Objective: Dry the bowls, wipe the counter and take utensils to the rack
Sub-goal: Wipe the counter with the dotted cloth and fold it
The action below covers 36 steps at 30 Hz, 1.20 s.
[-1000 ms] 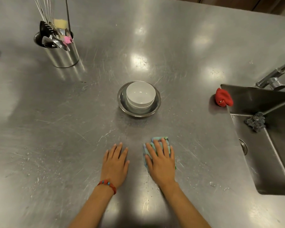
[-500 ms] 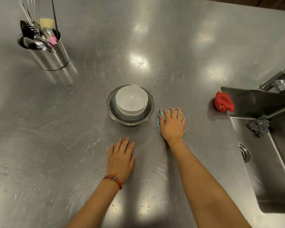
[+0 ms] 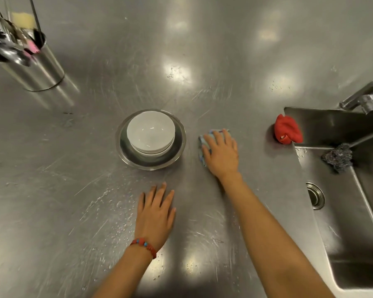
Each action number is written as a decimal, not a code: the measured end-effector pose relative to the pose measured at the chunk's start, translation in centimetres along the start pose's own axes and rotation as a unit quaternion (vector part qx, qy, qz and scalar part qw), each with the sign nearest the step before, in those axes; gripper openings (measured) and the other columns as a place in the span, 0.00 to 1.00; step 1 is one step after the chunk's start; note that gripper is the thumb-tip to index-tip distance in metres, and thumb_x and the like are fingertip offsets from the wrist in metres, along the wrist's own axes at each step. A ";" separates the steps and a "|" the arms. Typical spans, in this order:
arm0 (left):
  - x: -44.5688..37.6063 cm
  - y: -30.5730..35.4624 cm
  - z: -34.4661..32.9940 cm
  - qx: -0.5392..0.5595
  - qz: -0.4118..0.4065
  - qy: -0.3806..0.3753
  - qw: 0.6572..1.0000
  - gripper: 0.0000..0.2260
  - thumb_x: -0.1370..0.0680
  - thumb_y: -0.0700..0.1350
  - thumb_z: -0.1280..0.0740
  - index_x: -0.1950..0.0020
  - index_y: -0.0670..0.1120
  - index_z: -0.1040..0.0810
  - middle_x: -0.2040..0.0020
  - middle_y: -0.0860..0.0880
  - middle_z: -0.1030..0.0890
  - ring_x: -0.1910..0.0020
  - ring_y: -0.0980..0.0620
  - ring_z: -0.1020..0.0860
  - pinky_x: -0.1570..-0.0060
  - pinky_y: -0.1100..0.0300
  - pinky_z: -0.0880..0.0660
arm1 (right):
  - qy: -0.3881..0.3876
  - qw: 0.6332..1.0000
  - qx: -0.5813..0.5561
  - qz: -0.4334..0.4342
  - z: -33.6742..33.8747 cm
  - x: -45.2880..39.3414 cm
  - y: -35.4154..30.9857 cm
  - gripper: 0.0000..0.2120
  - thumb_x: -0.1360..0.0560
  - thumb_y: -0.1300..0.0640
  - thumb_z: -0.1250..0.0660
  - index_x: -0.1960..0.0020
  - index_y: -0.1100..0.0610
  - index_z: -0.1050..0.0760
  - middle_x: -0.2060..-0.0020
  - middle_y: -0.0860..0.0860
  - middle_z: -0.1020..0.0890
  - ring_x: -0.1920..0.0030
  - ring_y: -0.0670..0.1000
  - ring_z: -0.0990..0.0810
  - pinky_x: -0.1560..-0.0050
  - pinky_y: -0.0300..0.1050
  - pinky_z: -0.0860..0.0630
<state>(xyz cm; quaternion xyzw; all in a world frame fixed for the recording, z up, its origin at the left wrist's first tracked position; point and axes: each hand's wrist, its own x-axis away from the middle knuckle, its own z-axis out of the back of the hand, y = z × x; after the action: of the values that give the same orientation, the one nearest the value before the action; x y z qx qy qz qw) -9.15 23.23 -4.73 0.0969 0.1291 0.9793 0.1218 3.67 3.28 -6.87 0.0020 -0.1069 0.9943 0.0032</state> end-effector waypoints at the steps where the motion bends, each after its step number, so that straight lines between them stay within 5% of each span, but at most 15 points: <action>1: 0.0 0.0 0.0 -0.007 0.001 -0.006 1.000 0.15 0.27 0.48 0.34 0.44 0.42 0.20 0.42 0.40 0.20 0.44 0.37 0.22 0.47 0.36 0.27 | 0.003 1.000 0.011 -0.014 0.3 -1.1 0.7 0.19 0.21 0.46 0.47 0.32 0.48 0.33 0.30 0.51 0.33 0.26 0.55 0.44 0.29 0.54 0.46; 6: 0.1 -0.1 0.3 -0.004 0.029 -0.055 0.998 0.33 0.21 0.56 0.64 0.42 0.43 0.21 0.40 0.40 0.21 0.42 0.37 0.23 0.45 0.37 0.28 | 0.022 1.000 0.004 -0.016 0.1 1.4 0.3 0.19 0.21 0.46 0.47 0.33 0.49 0.32 0.30 0.52 0.32 0.27 0.56 0.43 0.29 0.56 0.45; 11: 0.0 0.0 0.3 -0.011 0.029 -0.064 0.997 0.34 0.21 0.56 0.64 0.42 0.43 0.21 0.41 0.40 0.21 0.42 0.37 0.23 0.46 0.37 0.28 | 0.036 0.998 -0.025 0.043 0.3 4.2 2.3 0.17 0.23 0.48 0.42 0.36 0.49 0.26 0.34 0.53 0.26 0.29 0.59 0.35 0.33 0.57 0.37; 15: 0.0 -0.2 0.3 -0.014 0.030 -0.064 0.997 0.33 0.21 0.56 0.64 0.41 0.44 0.22 0.40 0.40 0.21 0.41 0.37 0.23 0.45 0.37 0.29 | 0.042 0.998 -0.012 -0.054 1.3 -1.5 5.3 0.18 0.22 0.49 0.42 0.34 0.50 0.29 0.32 0.53 0.29 0.28 0.58 0.40 0.31 0.55 0.40; 17: -0.1 -0.3 0.2 -0.008 0.022 -0.051 0.998 0.31 0.20 0.56 0.61 0.41 0.44 0.22 0.40 0.40 0.21 0.41 0.37 0.23 0.45 0.37 0.28 | 0.038 0.995 -0.008 -0.088 1.7 -3.1 6.1 0.18 0.22 0.49 0.43 0.33 0.50 0.30 0.31 0.53 0.31 0.28 0.58 0.41 0.31 0.56 0.41; 20: 0.1 -0.6 -0.3 0.001 0.003 -0.008 1.000 0.18 0.23 0.51 0.43 0.40 0.43 0.23 0.39 0.40 0.22 0.40 0.37 0.24 0.44 0.37 0.29 | 0.040 0.995 0.003 -0.090 1.5 -1.0 4.8 0.18 0.22 0.48 0.44 0.33 0.49 0.31 0.31 0.52 0.31 0.27 0.57 0.43 0.31 0.57 0.42; 23: 0.0 -0.8 -0.5 0.017 -0.005 0.010 1.000 0.20 0.30 0.44 0.27 0.40 0.42 0.23 0.38 0.39 0.23 0.40 0.35 0.25 0.43 0.35 0.30 | 0.028 0.997 -0.009 -0.072 1.1 5.9 2.0 0.18 0.22 0.47 0.44 0.34 0.49 0.30 0.32 0.52 0.30 0.27 0.58 0.41 0.30 0.57 0.41; 27: 0.0 -1.0 -0.5 0.024 -0.011 0.007 1.000 0.21 0.29 0.44 0.29 0.37 0.42 0.25 0.35 0.38 0.26 0.36 0.35 0.29 0.39 0.37 0.33 | 0.010 0.998 0.008 -0.054 0.0 16.0 -1.5 0.21 0.23 0.44 0.50 0.35 0.47 0.28 0.33 0.52 0.27 0.30 0.59 0.34 0.32 0.60 0.38; 31: 0.5 -1.1 -0.5 0.035 -0.006 -0.007 0.999 0.21 0.24 0.46 0.35 0.31 0.44 0.32 0.28 0.41 0.35 0.29 0.39 0.38 0.31 0.41 0.42 | -0.002 1.000 -0.013 0.009 0.6 17.2 -0.2 0.22 0.22 0.43 0.50 0.36 0.49 0.26 0.35 0.53 0.25 0.31 0.60 0.32 0.35 0.61 0.32; 36: 2.5 -0.7 -0.3 0.032 -0.041 0.037 0.998 0.22 0.32 0.41 0.25 0.39 0.39 0.24 0.37 0.37 0.24 0.38 0.33 0.27 0.42 0.34 0.33 | 0.025 0.991 -0.013 -0.131 1.8 10.8 3.6 0.18 0.22 0.48 0.43 0.33 0.48 0.30 0.30 0.51 0.31 0.26 0.57 0.42 0.29 0.55 0.42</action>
<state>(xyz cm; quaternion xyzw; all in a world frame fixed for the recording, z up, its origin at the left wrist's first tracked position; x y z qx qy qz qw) -11.45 24.44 -4.83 0.0588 0.1688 0.9718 0.1539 -7.19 -0.58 -5.79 -0.0088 -0.1188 0.9835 0.1361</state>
